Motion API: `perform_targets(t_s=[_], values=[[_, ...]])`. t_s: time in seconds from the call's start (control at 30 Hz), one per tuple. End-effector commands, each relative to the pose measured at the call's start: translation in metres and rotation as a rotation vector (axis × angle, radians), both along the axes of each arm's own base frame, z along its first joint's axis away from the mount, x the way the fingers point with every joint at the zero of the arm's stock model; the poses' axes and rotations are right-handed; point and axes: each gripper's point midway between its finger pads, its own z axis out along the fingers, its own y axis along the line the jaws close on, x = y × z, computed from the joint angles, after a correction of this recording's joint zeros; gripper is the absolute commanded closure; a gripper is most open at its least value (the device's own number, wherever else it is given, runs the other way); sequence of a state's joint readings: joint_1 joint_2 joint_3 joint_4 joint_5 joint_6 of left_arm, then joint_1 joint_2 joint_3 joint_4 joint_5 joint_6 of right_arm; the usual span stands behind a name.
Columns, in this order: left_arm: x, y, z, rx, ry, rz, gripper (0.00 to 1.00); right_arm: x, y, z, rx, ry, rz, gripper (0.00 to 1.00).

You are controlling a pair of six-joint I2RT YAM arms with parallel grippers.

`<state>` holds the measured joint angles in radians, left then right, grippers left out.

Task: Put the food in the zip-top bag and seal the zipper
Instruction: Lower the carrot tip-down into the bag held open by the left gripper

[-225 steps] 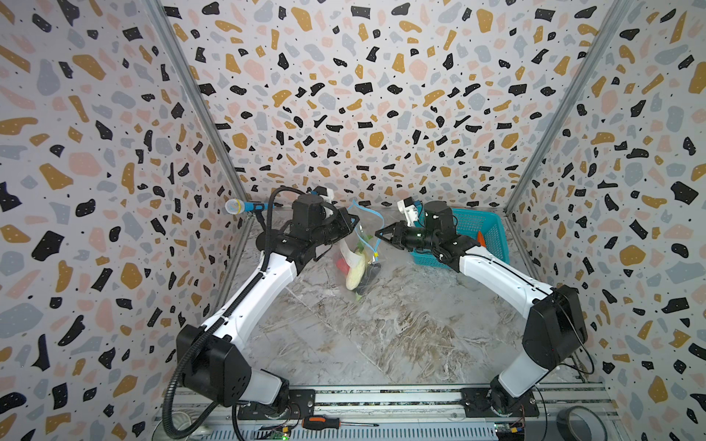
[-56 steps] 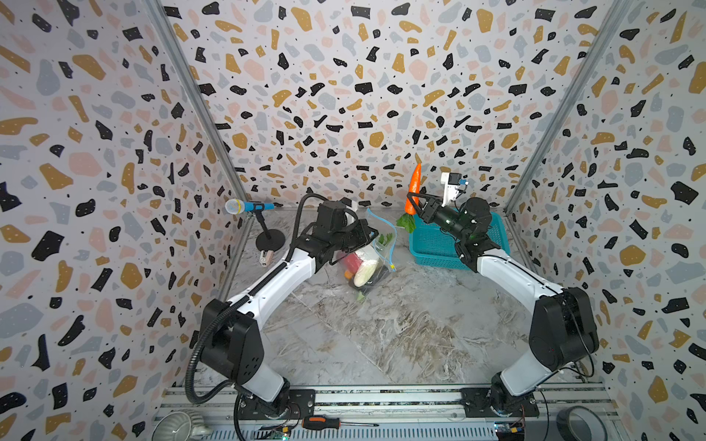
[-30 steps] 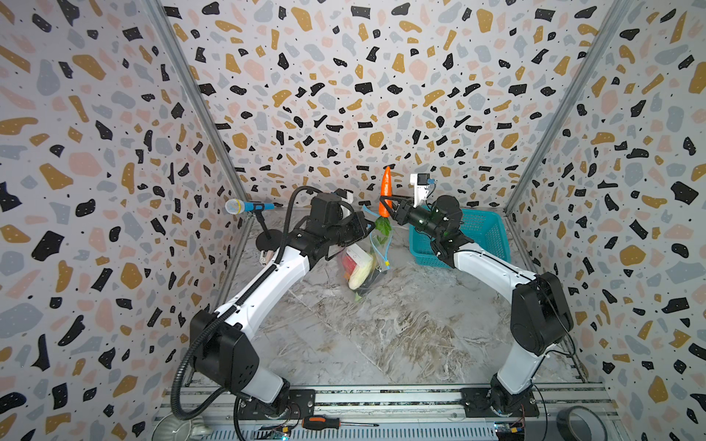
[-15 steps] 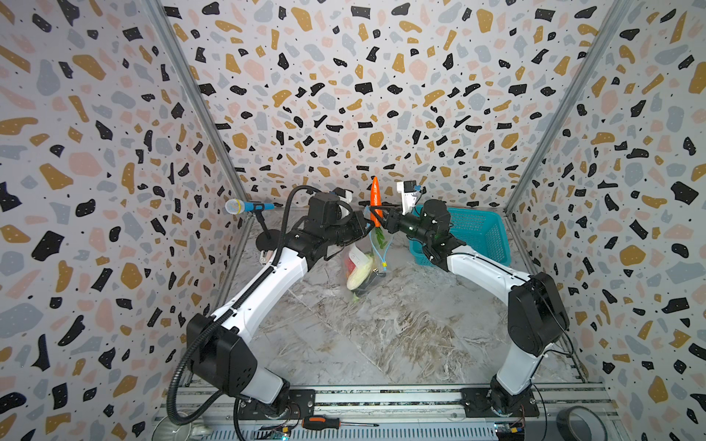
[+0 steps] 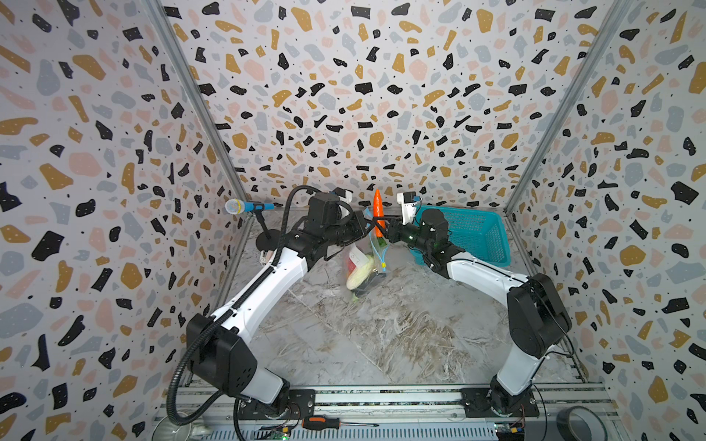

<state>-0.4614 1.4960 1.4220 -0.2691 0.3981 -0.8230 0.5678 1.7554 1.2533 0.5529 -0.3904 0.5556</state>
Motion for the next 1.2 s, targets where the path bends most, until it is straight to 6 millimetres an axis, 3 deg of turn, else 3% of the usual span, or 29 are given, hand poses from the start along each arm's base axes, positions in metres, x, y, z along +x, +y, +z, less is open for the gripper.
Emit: perform_targets(t_s=[0.0, 0.23, 0.53, 0.9, 1.17], values=[[-0.005, 0.000, 0.022, -0.022, -0.075, -0.010, 1.00, -0.016, -0.005, 0.042, 0.048, -0.086, 0.003, 0.65], [-0.004, 0.000, 0.021, -0.024, -0.075, -0.008, 1.00, -0.019, -0.006, 0.057, 0.089, -0.079, 0.009, 0.64], [-0.005, 0.000, 0.021, -0.027, -0.077, -0.007, 1.00, -0.028, 0.002, 0.040, 0.084, -0.030, 0.021, 0.59], [-0.005, 0.000, 0.022, -0.029, -0.080, -0.008, 1.00, -0.030, -0.006, 0.048, 0.068, -0.054, -0.010, 0.53], [-0.005, 0.000, 0.020, -0.028, -0.080, -0.009, 1.00, -0.037, 0.002, 0.053, 0.041, -0.001, 0.054, 0.50]])
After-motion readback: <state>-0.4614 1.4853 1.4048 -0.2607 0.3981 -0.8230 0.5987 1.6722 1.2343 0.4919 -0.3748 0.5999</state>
